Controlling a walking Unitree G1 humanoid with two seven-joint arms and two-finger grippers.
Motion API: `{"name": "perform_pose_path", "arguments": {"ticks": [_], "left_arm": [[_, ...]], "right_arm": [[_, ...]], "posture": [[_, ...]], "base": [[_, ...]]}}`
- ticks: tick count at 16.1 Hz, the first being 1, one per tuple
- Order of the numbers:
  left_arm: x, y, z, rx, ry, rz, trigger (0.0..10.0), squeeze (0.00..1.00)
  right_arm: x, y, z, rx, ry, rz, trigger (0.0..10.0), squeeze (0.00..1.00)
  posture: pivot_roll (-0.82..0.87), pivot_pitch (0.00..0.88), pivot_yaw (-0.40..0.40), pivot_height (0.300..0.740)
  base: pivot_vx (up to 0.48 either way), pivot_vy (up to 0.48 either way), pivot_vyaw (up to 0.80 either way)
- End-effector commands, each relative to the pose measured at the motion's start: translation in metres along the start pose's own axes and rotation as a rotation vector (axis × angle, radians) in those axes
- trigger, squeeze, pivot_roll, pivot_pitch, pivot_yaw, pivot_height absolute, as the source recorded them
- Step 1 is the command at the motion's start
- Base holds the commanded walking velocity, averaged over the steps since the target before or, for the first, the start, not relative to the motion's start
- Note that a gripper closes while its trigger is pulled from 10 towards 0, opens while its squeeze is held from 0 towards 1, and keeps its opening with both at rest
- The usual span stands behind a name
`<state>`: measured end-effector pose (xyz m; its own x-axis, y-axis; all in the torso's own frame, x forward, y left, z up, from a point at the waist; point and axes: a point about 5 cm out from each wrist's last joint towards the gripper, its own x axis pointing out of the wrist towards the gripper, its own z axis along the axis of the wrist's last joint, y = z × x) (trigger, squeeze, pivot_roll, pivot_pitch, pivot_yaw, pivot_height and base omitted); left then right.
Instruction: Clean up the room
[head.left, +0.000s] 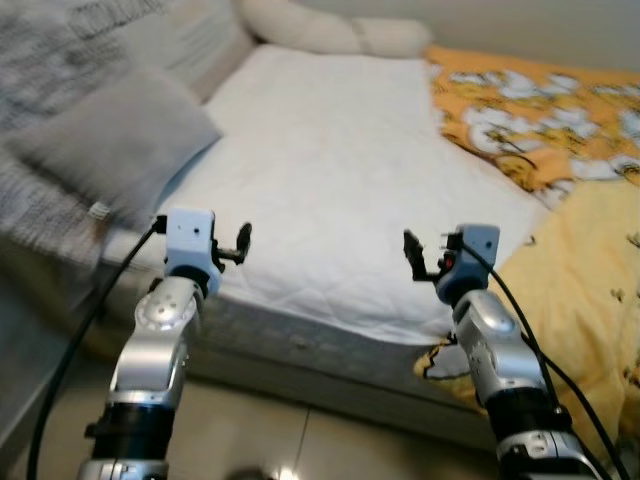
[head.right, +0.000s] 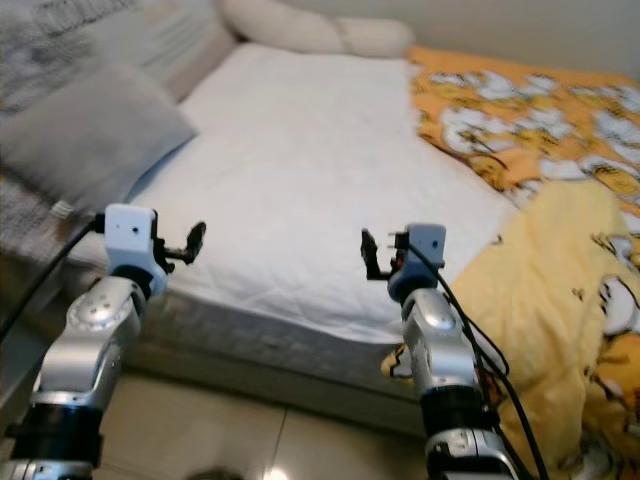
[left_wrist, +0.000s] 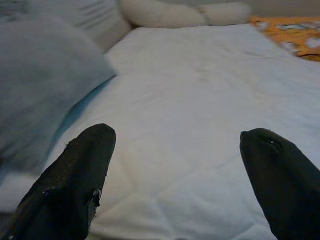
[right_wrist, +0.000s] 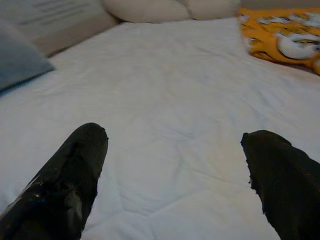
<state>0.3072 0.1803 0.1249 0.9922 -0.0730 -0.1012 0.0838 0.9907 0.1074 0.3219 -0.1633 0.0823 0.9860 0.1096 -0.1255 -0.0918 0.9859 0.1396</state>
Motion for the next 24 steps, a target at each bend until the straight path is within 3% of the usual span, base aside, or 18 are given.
{"name": "perform_pose_path", "arguments": {"ticks": [1, 5, 9, 24], "left_arm": [[-0.0015, 0.0041, -0.0042, 0.006, 0.016, 0.02, 10.0, 1.0], [-0.0005, 0.0036, -0.0036, 0.029, 0.013, 0.017, 10.0, 1.0], [0.0006, 0.0048, -0.0036, 0.029, 0.013, 0.017, 10.0, 1.0], [0.0013, 0.0, -0.0074, 0.021, 0.021, -0.002, 10.0, 1.0]], "right_arm": [[0.0026, 0.0043, 0.0034, 0.017, -0.007, 0.017, 10.0, 1.0], [0.0035, 0.0018, 0.0001, 0.036, 0.021, -0.004, 10.0, 1.0], [0.005, 0.009, -0.0004, 0.048, 0.024, 0.008, 10.0, 1.0], [0.0053, 0.0071, -0.0022, 0.019, 0.046, 0.022, 10.0, 1.0]], "posture": [[0.0, 0.0, 0.002, 0.74], [0.02, 0.0, 0.001, 0.74], [0.0, 0.0, 0.006, 0.74], [-0.01, 0.0, 0.009, 0.74]], "base": [[0.0, -0.375, 0.79], [0.0, -0.37, 0.2], [0.0, -0.363, 0.0], [0.0, -0.359, 0.0]]}}
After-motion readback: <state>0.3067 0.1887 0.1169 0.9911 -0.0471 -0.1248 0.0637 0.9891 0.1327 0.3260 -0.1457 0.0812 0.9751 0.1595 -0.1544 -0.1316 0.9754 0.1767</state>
